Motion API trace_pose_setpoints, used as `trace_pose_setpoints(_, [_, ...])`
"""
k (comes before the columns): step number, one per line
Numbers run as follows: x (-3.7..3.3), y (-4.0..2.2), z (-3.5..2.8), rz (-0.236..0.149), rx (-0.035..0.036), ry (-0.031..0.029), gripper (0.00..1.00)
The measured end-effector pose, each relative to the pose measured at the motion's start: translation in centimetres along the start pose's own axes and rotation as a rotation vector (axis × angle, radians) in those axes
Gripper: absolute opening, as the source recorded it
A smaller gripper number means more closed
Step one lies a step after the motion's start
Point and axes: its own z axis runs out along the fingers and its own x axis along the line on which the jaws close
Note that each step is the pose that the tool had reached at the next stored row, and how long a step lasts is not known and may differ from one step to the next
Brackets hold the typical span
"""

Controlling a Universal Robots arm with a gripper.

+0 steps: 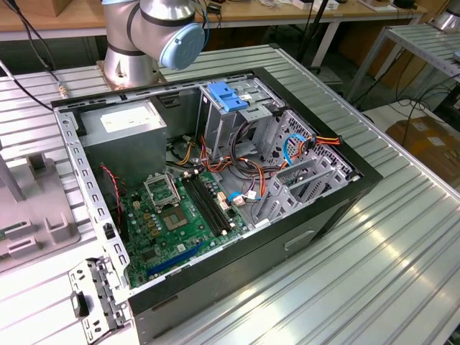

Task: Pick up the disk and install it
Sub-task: 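Pick up the disk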

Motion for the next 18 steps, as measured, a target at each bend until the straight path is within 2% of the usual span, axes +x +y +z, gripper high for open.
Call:
trace_pose_setpoints(6, [-0.02,0.01,-0.38,0.000,-0.0001,-0.0046,0.36])
trace_pose_setpoints(18, [-0.06,0.02,-1.05,0.000,-0.0004,-0.0090,0.36])
